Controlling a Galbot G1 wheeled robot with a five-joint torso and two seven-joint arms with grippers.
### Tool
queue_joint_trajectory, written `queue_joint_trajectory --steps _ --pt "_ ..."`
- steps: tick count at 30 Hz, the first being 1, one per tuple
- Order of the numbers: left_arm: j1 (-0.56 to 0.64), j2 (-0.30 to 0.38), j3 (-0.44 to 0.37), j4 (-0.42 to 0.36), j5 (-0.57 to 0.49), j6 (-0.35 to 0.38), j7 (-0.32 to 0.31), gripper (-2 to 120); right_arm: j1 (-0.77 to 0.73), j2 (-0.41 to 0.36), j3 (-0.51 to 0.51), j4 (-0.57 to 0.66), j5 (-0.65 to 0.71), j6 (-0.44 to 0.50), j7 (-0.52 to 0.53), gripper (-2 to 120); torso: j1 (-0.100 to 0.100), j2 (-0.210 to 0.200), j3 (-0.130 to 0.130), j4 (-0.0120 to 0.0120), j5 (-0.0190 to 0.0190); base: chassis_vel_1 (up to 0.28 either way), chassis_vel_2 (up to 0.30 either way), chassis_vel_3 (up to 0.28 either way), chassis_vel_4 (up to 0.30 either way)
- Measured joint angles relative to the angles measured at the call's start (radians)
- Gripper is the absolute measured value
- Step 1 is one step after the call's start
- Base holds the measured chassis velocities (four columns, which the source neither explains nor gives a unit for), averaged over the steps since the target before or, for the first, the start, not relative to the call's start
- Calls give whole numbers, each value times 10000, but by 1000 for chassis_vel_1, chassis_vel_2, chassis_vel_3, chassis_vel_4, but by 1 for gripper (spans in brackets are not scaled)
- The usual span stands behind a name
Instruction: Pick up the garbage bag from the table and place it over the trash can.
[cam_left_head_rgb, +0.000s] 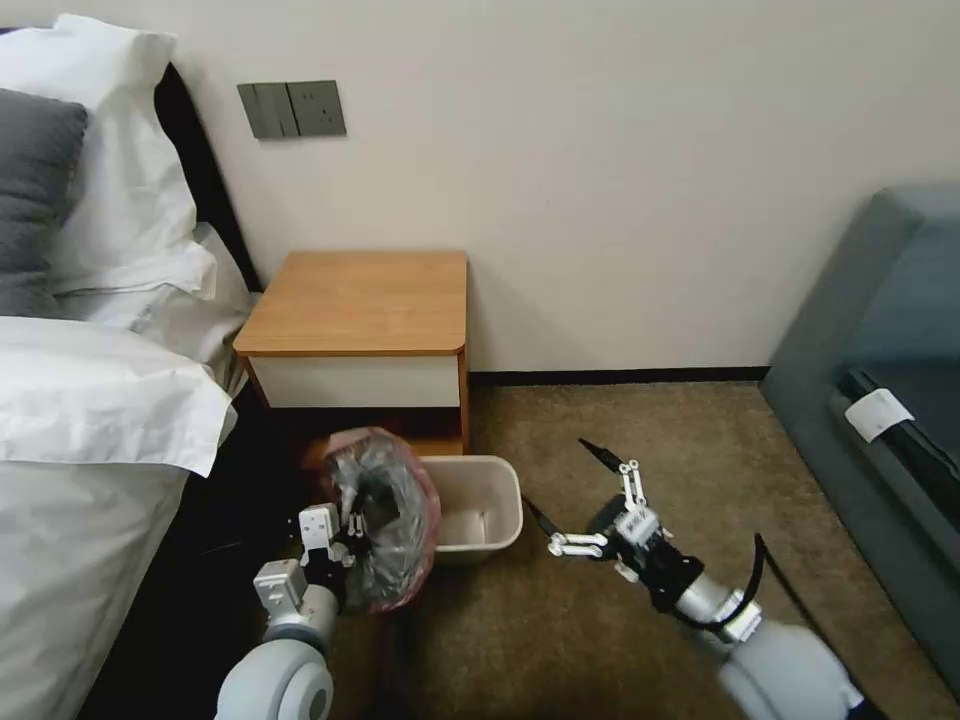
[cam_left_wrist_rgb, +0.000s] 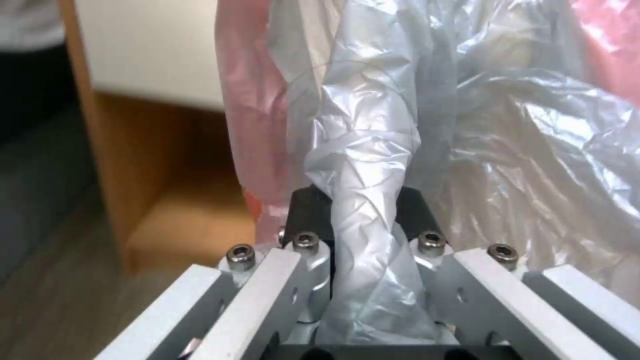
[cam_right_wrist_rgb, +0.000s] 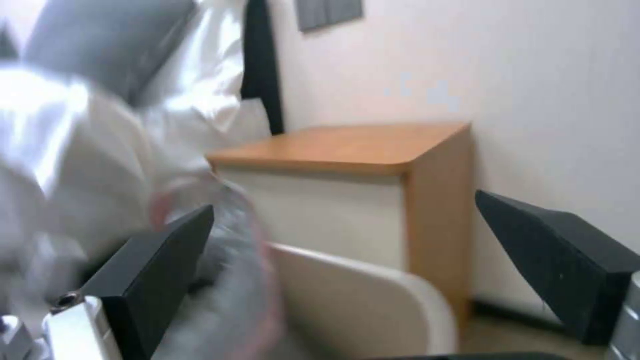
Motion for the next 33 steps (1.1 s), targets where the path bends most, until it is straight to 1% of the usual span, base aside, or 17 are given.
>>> queue_joint_trajectory --steps 1,2,5,6,9,10,11,13,15,18,20,21,23,27,30,32,33 --pt "70 -40 4 -16 31 -301 172 9 156 83 -346 394 678 -707 329 100 0 -1 0 0 0 0 0 0 0" --pt "70 -40 4 -16 31 -301 172 9 156 83 -346 394 678 -707 329 100 0 -1 0 0 0 0 0 0 0" --pt "309 -125 -2 -179 286 -1136 809 9 665 325 -857 977 2077 -2301 798 100 0 -1 0 0 2 0 0 0 0" --pt "309 -125 -2 -179 286 -1136 809 9 665 325 -857 977 2077 -2301 798 100 0 -1 0 0 2 0 0 0 0" --pt "505 -113 6 -403 389 -1391 1140 9 1140 409 -1006 1002 3002 -3161 1207 100 0 -1 0 1 3 0 0 0 0" --pt "543 -119 8 -455 435 -1447 1186 9 1278 448 -1068 1002 3504 -3472 1530 100 0 0 1 1 2 0 0 0 0" --pt "543 -119 8 -455 435 -1447 1186 9 1278 448 -1068 1002 3504 -3472 1530 100 0 0 1 1 2 0 0 0 0" --pt "601 -160 8 -552 478 -1497 1227 9 1525 602 -1201 949 4412 -4008 2160 100 0 0 0 0 2 0 0 0 0" --pt "665 -200 23 -664 501 -1511 1249 9 1770 798 -1295 632 4800 -4282 2492 100 0 -1 0 0 3 0 0 0 0" --pt "714 -220 45 -754 510 -1512 1276 9 1994 947 -1358 303 4953 -4406 2621 100 0 -1 0 0 3 0 0 0 0" --pt "773 -247 52 -840 544 -1512 1312 9 2365 1129 -1524 -247 5102 -4487 2670 100 0 -1 0 0 2 0 0 0 0" --pt "773 -247 52 -840 544 -1512 1312 9 2365 1129 -1524 -247 5102 -4487 2670 100 0 -1 0 0 2 0 0 0 0" --pt "818 -266 38 -874 547 -1510 1328 9 2731 1318 -1677 -702 5253 -4513 2688 100 0 -1 1 1 4 0 0 0 0" --pt "877 -262 -23 -910 306 -1445 1343 9 3094 1519 -1818 -1071 5331 -4515 2658 100 -1 -1 1 0 4 0 0 0 0" --pt "877 -251 -45 -902 281 -1423 1342 9 3180 1563 -1839 -1103 5369 -4518 2649 100 0 -1 0 1 2 0 0 0 0" --pt "848 -247 -80 -832 111 -1311 1255 9 3362 1595 -1882 -1132 5344 -4533 2480 89 0 -1 1 0 2 0 0 0 0" --pt "848 -247 -80 -832 111 -1311 1255 9 3362 1595 -1882 -1132 5344 -4533 2480 89 0 -1 1 0 2 0 0 0 0"
